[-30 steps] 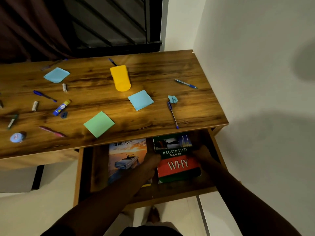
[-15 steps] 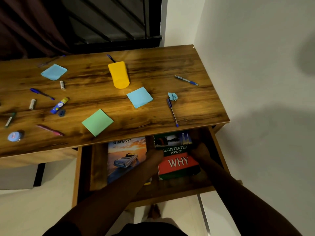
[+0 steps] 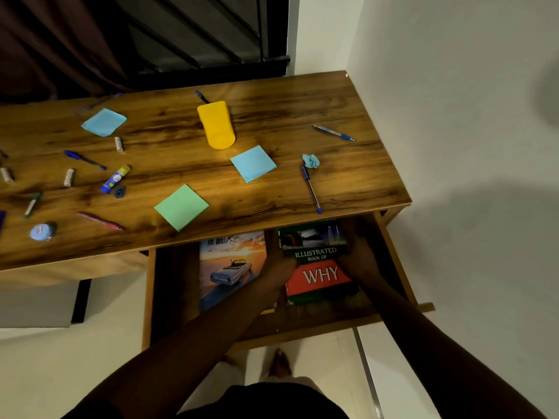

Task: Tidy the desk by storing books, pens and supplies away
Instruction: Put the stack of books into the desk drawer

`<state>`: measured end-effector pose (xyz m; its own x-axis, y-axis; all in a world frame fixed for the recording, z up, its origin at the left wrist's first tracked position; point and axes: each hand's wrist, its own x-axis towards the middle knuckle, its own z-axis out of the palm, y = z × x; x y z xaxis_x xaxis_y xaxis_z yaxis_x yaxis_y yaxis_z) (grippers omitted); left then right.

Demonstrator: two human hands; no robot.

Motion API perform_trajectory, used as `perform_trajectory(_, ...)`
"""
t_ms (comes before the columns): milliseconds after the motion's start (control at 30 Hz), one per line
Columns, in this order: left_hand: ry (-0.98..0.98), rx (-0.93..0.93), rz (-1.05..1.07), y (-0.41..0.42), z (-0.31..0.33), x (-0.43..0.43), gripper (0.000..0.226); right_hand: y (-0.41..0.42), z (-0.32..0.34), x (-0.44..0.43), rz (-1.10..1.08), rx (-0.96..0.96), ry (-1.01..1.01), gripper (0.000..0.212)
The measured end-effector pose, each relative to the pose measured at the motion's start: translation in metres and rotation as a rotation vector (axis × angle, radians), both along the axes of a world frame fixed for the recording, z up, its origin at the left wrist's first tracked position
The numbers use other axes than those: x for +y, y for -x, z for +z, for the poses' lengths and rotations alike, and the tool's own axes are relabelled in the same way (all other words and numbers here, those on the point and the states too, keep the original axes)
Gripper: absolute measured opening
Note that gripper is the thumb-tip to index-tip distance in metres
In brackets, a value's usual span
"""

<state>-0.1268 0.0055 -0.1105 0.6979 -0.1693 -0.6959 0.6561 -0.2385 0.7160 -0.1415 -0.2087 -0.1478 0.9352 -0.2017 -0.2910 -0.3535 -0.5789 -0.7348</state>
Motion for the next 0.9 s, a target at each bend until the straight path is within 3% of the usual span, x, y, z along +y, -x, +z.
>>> perform_trajectory(133,-0.214,-0.219,-0.208,0.013,0.015,0.025,0.043,0.021,0.030,0.024,0.261,0.065,0.037,0.040)
perform_trajectory(267,-0.323,-0.402,-0.357,0.044,0.018,0.073,0.042,0.051,0.052,0.059,0.452,0.102,0.028,0.049)
perform_trajectory(367,-0.380,-0.446,-0.445,0.067,0.019,0.106,0.043,0.073,0.050,0.077,0.592,0.140,-0.066,0.043)
perform_trajectory(533,-0.414,-0.361,-0.599,0.101,0.018,0.142,0.044,0.101,0.040,0.091,0.750,0.169,0.073,0.049)
perform_trajectory(667,-0.575,-0.363,-0.763,0.108,0.019,0.150,0.049,0.108,0.037,0.096,0.773,0.131,0.138,0.042)
perform_trajectory(900,-0.646,-0.471,-0.765,0.109,0.020,0.149,0.039,0.099,0.041,0.104,0.821,0.090,0.262,0.037)
